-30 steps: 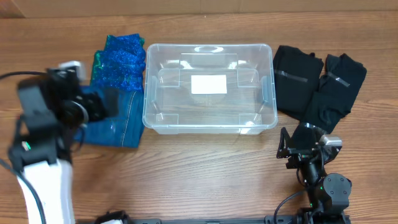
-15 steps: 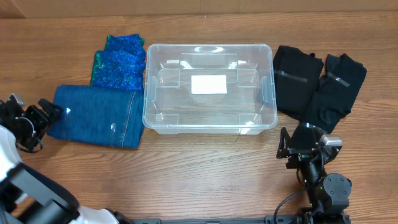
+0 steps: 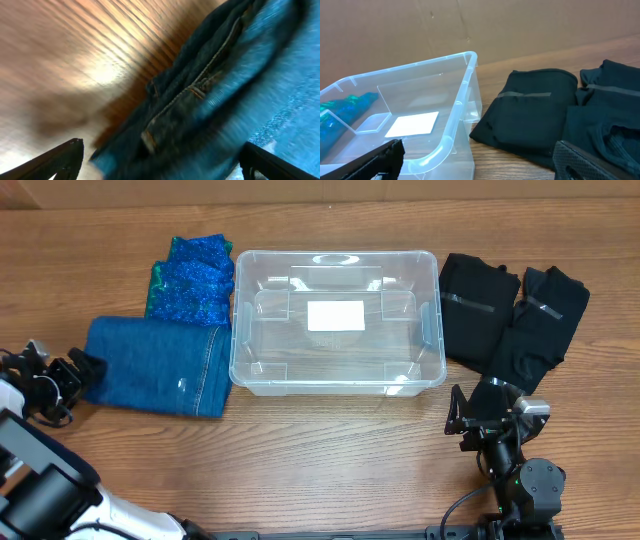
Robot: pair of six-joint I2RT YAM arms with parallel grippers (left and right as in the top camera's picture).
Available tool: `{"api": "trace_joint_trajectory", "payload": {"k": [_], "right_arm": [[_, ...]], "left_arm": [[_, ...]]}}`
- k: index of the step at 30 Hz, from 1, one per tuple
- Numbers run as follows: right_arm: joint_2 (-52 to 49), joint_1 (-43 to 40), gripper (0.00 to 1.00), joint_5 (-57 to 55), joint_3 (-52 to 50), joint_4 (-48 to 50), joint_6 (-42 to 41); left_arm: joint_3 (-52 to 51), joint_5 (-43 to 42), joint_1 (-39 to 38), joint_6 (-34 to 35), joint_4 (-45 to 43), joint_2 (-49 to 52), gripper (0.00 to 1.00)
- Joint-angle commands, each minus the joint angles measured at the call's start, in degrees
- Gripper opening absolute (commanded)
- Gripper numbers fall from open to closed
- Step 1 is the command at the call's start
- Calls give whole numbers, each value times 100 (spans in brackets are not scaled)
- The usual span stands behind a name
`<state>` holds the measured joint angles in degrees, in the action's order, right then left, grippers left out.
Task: Pack container
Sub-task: 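Lift the denim with the left gripper and lower it into the bin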
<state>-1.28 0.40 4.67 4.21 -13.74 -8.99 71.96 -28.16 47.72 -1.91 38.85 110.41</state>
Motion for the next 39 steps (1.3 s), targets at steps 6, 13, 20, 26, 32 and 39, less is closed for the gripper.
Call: {"api": "trace_joint_trajectory", "payload": {"k": [6, 13, 20, 26, 32, 39], "right_arm": [[35, -15, 100, 11, -7, 24, -24], [35, -15, 100, 11, -7, 26, -24], [35, -15, 100, 11, -7, 26, -24], [35, -15, 100, 11, -7, 26, -24], [35, -15, 100, 11, -7, 26, -24], [35, -15, 100, 11, -7, 26, -24]], "left_arm": [[52, -1156, -245, -374, -175, 1067, 99], [55, -1628, -275, -369, -96, 1139, 50], [695, -1825, -317, -367, 1075, 769, 6], [2151, -1803, -535, -363, 2726, -614, 4], [3416, -1991, -1034, 168, 3526, -2168, 4], [3652, -1617, -2208, 2271, 2796, -3668, 4]]}}
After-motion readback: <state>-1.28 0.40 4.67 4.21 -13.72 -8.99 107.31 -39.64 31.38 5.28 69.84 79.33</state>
